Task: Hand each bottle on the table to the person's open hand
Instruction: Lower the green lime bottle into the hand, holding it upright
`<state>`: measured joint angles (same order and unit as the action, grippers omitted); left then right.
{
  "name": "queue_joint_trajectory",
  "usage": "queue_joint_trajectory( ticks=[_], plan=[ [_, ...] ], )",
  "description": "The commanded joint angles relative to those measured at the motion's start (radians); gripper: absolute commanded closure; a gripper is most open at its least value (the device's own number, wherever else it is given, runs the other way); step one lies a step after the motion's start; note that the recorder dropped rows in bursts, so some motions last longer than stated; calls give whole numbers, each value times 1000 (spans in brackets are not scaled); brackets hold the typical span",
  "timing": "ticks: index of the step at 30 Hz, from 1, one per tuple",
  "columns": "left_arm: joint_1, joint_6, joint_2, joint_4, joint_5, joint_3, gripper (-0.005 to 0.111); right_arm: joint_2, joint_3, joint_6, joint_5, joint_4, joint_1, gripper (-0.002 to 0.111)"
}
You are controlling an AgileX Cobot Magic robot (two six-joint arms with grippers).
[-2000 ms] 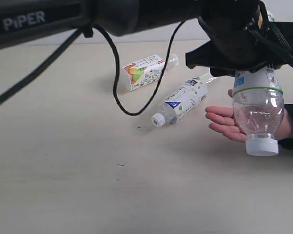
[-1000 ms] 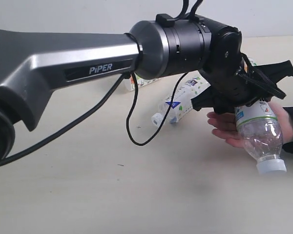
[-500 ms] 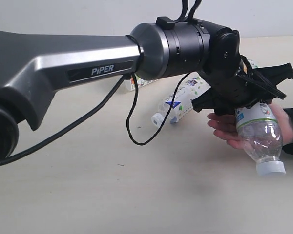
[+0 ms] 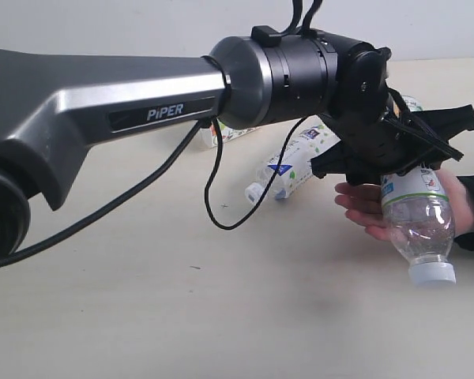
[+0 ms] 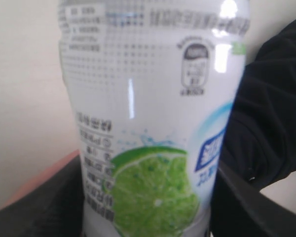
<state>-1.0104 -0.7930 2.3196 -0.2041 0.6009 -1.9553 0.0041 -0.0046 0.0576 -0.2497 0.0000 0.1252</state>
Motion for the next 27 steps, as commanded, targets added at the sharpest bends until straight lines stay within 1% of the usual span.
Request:
queue_joint_trajectory(
  ticks=[1,9,11,13,15,20,27],
  plan=[
    [3,10,-4,3,4,-7,53,-4,5,-4,6,0,-3,108],
    [3,8,-4,2,-2,-7,52,-4,5,-4,6,0,-3,108],
    [3,12,-4,2,-2,-7,43,-4,5,-4,6,0,-3,108],
    [3,28,-4,2,-4,-7,30,-4,5,-4,6,0,-3,108],
    [3,44,-6,2,-4,-7,24,-4,5,-4,6,0,-3,108],
    [3,56,-10,7,-7,-7,29,-4,5,-4,6,0,-3,108],
    [13,87,-23,10,3,-9,29,-4,5,-4,6,0,-3,108]
  ],
)
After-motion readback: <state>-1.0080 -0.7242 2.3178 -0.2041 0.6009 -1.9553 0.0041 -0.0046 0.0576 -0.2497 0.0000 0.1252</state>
